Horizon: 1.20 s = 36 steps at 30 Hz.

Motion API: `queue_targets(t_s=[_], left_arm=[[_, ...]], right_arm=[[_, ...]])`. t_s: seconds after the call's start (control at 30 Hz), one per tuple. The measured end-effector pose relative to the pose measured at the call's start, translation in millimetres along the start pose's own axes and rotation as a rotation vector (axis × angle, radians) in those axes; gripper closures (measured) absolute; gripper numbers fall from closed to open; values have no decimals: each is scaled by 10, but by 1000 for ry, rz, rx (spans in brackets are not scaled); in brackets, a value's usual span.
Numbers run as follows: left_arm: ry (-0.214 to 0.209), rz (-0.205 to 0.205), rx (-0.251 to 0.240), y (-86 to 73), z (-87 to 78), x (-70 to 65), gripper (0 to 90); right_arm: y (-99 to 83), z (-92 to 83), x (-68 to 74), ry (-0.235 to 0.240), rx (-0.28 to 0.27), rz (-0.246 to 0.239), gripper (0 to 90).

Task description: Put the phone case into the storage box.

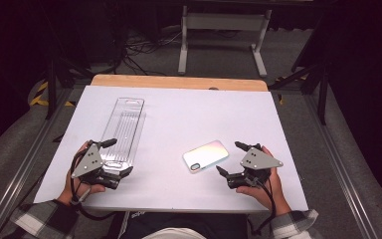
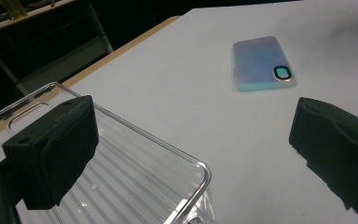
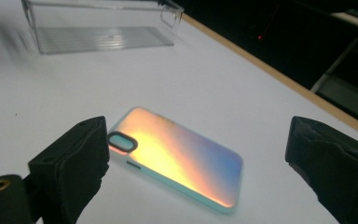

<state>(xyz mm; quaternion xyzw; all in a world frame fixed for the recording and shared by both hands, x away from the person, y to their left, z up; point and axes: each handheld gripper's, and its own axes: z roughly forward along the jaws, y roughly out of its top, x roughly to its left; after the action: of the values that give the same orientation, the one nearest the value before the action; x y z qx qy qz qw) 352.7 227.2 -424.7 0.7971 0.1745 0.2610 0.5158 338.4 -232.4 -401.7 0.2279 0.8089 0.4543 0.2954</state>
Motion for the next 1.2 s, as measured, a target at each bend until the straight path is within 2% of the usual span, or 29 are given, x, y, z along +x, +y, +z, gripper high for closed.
queue_targets(t_s=[0.03,0.07,0.1,0.17,0.23,0.33,0.4,0.47,0.57,0.7,0.73,0.8,0.83,0.9,0.97,1.07,1.2], left_arm=[[-4,5,1,0,5,-9,20],[-9,10,9,-1,5,-23,20],[-8,13,12,-2,3,-33,22],[-12,21,14,-7,-5,-55,23],[-24,15,14,-24,-17,-79,24],[-27,21,26,-33,-27,-97,24],[-59,10,23,-49,-37,-125,24],[-74,20,32,-55,-34,-160,24],[-73,37,47,-58,-39,-198,24],[-69,30,57,-71,-62,-199,27],[-66,28,56,-79,-63,-194,27],[-68,26,63,-95,-76,-200,27],[-71,28,66,-101,-88,-203,27],[-68,27,72,-113,-117,-216,27],[-67,20,72,-121,-147,-226,27],[-61,11,71,-133,-163,-229,27],[-76,8,92,-156,-141,-223,27]], right_arm=[[-6,9,-7,9,15,-3,67],[-15,27,-14,26,45,-13,67],[-30,61,-13,47,99,-37,67],[-63,108,-16,68,148,-45,67],[-83,159,-37,87,180,-53,67],[-70,192,-53,95,193,-63,67],[-24,230,-74,111,211,-68,67],[19,284,-97,130,233,-81,66],[93,410,-125,150,288,-139,62],[230,608,-120,239,369,-230,71],[268,670,-94,258,401,-263,75],[348,810,-29,280,474,-360,76],[376,857,-11,321,505,-381,84],[409,938,-2,349,540,-400,90],[451,1007,-32,346,578,-428,90],[511,1081,-120,387,604,-417,96],[530,1159,-126,430,656,-455,102]])
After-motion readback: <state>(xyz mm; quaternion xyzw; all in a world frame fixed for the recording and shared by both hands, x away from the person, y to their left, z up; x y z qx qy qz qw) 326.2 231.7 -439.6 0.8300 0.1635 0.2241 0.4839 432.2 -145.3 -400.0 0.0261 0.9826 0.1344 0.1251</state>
